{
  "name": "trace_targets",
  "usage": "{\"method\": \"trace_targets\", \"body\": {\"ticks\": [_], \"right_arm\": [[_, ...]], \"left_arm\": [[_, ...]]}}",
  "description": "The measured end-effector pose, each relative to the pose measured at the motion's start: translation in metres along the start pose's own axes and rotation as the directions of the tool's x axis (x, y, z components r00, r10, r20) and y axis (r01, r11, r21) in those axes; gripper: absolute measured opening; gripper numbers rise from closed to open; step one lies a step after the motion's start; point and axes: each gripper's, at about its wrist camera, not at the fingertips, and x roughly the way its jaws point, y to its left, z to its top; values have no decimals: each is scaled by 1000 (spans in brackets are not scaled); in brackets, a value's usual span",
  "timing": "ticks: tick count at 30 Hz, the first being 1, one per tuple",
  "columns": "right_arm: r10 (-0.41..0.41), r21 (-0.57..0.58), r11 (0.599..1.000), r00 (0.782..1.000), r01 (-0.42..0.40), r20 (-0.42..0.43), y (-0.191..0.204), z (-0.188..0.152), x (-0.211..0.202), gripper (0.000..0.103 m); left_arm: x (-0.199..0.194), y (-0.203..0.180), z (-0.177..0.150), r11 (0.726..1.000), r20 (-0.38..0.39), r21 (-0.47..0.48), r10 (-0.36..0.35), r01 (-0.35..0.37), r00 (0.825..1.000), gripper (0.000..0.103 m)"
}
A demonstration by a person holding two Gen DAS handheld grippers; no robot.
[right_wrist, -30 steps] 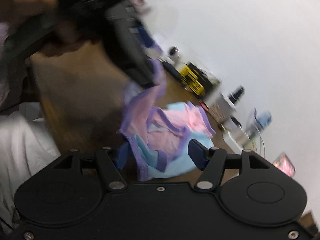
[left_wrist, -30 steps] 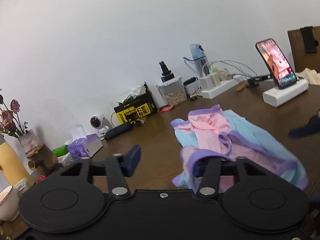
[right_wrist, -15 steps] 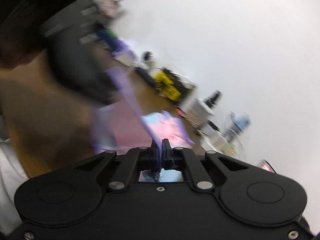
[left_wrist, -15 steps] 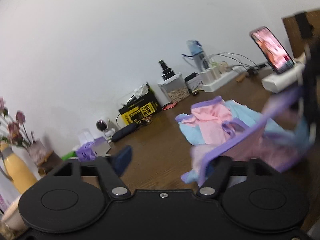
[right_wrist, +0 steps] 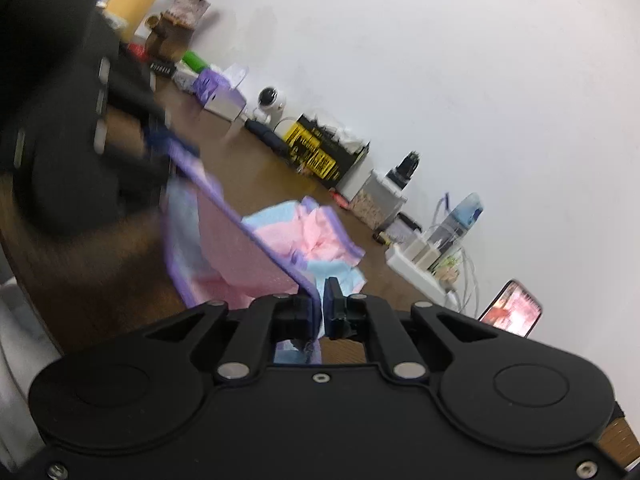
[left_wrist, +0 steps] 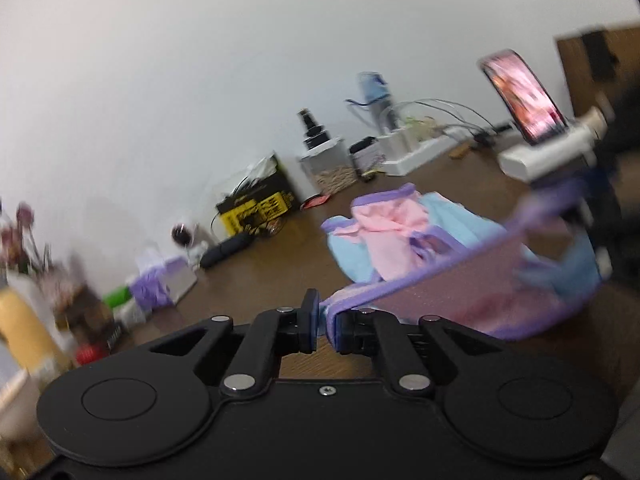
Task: Fold clothes
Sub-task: 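Lift the garment with both grippers and shake it open in the air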
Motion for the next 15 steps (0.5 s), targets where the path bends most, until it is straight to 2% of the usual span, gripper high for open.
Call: {"method": "trace_targets", "body": {"ticks": [3, 5, 7, 10, 12, 15], "right_arm": [[-13, -20, 1000, 1000, 13, -21, 6, -7, 4, 8], [-42, -47, 998, 999, 42, -7, 10, -7, 1, 8], [-56, -62, 996, 998, 56, 4, 11, -6, 0, 14], [-61, -65, 996, 998, 61, 14, 10, -4, 0, 13], [-32, -27, 999, 999, 32, 4, 3, -2, 0, 5], [2, 29, 1000, 999, -4, 44, -23, 10, -14, 5]], "left_arm": [[0, 8, 2, 1000, -2, -10, 27, -27, 1000, 8], [-1, 9, 3, 999, 2, -7, 38, -38, 999, 8], [-2, 9, 4, 999, 6, -5, 46, -46, 999, 8], [-5, 9, 7, 999, 15, -7, 41, -41, 999, 8], [-10, 12, 13, 1000, 29, 6, 27, -27, 999, 8], [-26, 33, 36, 999, 70, 1, -49, 49, 996, 8]]}}
